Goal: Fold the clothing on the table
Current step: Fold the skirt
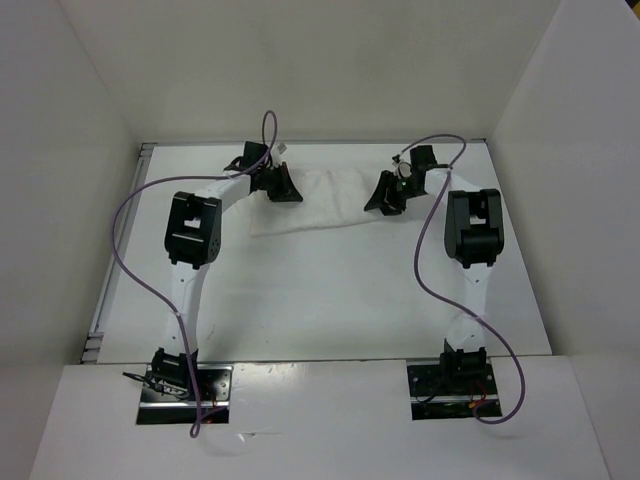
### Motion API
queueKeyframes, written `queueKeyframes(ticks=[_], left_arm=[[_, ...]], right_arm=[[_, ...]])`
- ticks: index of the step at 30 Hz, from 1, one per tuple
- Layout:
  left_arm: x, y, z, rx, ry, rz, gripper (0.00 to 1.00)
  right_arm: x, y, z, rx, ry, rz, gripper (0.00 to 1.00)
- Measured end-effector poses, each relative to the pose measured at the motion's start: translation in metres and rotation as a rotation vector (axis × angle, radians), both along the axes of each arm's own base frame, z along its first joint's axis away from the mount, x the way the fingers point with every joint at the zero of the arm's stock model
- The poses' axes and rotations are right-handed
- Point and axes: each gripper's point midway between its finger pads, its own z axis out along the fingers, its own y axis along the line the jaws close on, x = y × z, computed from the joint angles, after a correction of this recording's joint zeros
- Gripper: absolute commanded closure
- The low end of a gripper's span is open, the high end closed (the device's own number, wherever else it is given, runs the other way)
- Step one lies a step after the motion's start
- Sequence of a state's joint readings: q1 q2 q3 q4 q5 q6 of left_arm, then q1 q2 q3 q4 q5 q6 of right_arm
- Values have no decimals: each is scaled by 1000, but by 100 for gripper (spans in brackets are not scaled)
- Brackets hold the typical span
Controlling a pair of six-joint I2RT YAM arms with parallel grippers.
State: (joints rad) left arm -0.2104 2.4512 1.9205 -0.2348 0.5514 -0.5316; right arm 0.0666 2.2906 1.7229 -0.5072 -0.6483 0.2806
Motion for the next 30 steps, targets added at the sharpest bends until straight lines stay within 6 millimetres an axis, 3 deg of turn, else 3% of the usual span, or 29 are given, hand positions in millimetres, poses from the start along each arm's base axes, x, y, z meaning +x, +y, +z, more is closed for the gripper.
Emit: queueKeyframes(ticks=[9,13,16,22,24,26,30], left_arm=[[4,0,0,0,-3,20,100],[-6,1,0,-9,-5,15,100],[-17,2,-1,-15,8,6,100],[-37,4,1,-18,35,-4,99],[-40,4,3,-17,40,-6,99],[-42,5,7,-20,39,-8,99],[-42,4,20,-27,23,-13,99]], right_arm=[[-58,-20,0,-14,104,-40,49],[-72,-27,0,-45,126,-61,49],[-78,-32,15,-70,110,-87,46],[-58,-51,92,-148,-93,-176,37],[-51,-58,106,-166,-137,-201,37],[-47,-65,104,-173,-141,-218,36],[-42,-81,65,-169,-54,-239,36]])
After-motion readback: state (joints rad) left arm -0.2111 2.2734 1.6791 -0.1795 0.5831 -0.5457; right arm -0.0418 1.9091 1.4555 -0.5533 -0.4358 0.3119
